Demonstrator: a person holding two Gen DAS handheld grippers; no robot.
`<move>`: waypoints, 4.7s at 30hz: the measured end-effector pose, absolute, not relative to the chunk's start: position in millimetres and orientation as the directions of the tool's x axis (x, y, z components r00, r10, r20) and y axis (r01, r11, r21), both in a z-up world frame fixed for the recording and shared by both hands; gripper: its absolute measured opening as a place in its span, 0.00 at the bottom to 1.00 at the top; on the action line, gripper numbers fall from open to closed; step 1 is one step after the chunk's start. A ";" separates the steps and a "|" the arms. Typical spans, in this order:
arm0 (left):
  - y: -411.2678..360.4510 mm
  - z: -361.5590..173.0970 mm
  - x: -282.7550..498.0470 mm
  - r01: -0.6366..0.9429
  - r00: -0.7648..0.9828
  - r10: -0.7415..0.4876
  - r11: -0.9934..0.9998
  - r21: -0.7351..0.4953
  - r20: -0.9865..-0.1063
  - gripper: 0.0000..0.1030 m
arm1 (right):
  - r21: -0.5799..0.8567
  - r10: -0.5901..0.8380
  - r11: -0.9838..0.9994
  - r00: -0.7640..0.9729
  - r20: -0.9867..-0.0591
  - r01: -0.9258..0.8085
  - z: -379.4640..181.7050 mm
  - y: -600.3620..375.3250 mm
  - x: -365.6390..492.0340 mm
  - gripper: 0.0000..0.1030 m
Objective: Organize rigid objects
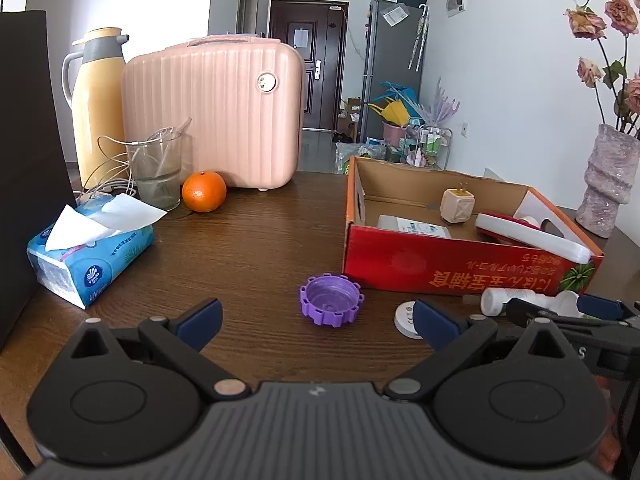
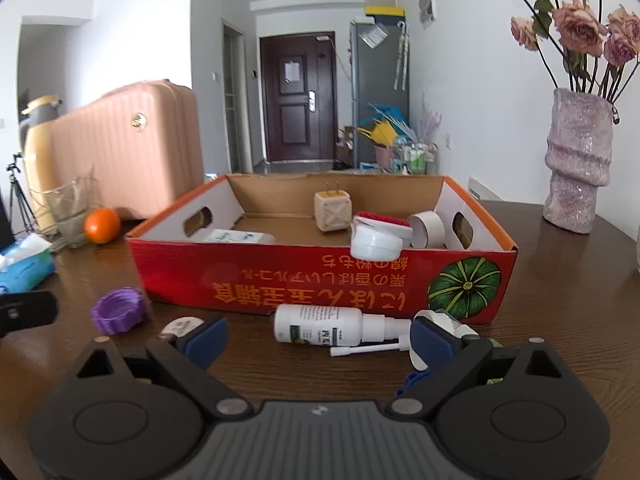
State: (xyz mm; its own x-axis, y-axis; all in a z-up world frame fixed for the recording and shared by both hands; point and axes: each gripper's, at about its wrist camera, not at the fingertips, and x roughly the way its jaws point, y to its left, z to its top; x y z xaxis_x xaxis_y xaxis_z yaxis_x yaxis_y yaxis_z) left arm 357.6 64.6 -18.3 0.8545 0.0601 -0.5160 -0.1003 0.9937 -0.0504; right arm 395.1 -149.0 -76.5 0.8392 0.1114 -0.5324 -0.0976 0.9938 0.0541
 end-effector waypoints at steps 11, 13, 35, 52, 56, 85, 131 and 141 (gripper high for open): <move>72.3 -28.3 377.2 -0.095 0.832 0.057 0.995 -0.042 -0.551 1.00 | 0.036 0.066 0.998 0.809 -0.585 -0.056 -87.2 -145.9 427.6 0.93; 71.7 -29.2 377.4 -0.091 0.831 0.053 0.995 -0.041 -0.553 1.00 | 0.034 0.061 0.998 0.802 -0.594 -0.050 -88.6 -146.0 432.3 0.92; 70.9 -26.5 373.4 -0.080 0.838 0.042 0.996 -0.047 -0.543 1.00 | 0.000 0.042 0.999 0.779 -0.626 -0.054 -98.1 -143.2 450.1 0.81; 73.0 -25.7 370.8 -0.080 0.843 0.041 0.996 -0.049 -0.537 1.00 | -0.006 0.077 0.995 0.815 -0.574 -0.098 -87.5 -138.4 423.4 0.81; 73.3 -25.9 370.8 -0.080 0.842 0.041 0.996 -0.050 -0.537 1.00 | -0.003 0.091 0.994 0.831 -0.549 -0.111 -81.1 -138.3 410.2 0.81; 59.3 -61.7 441.0 -0.136 0.775 0.137 0.990 0.049 -0.617 1.00 | 0.041 0.093 0.996 0.882 -0.462 -0.084 -56.8 -177.6 359.3 0.81; 36.3 -10.7 380.8 -0.075 0.902 0.051 0.996 -0.041 -0.428 0.54 | 0.078 0.157 0.988 0.886 -0.437 -0.136 -45.7 -180.9 347.2 0.81; 18.0 -2.6 360.0 -0.046 0.915 0.023 0.998 -0.047 -0.404 0.54 | 0.093 0.181 0.983 0.897 -0.404 -0.157 -35.6 -182.7 337.0 0.81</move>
